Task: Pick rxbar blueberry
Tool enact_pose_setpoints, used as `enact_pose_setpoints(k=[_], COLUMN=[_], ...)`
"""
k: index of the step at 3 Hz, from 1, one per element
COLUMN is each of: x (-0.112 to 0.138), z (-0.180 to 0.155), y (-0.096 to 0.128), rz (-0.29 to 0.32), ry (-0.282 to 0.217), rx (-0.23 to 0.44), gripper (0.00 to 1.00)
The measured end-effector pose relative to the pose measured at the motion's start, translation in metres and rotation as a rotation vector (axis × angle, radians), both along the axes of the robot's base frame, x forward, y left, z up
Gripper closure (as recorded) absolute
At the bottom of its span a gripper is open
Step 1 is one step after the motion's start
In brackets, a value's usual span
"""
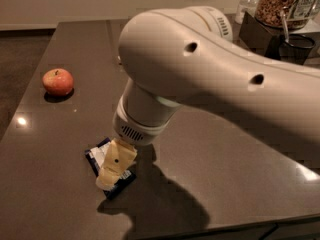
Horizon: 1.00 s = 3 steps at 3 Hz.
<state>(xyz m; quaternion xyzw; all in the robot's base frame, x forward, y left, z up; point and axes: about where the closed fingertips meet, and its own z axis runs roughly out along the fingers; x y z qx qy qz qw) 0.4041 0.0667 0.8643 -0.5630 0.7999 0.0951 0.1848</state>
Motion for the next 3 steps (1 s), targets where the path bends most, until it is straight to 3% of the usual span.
enact_pose_setpoints(k=[3], x=[-0.013], z=[-0.031], y=[0.023], rz=[-0.018], ry=[-0.018], rx=[0.005], gripper=[0.00])
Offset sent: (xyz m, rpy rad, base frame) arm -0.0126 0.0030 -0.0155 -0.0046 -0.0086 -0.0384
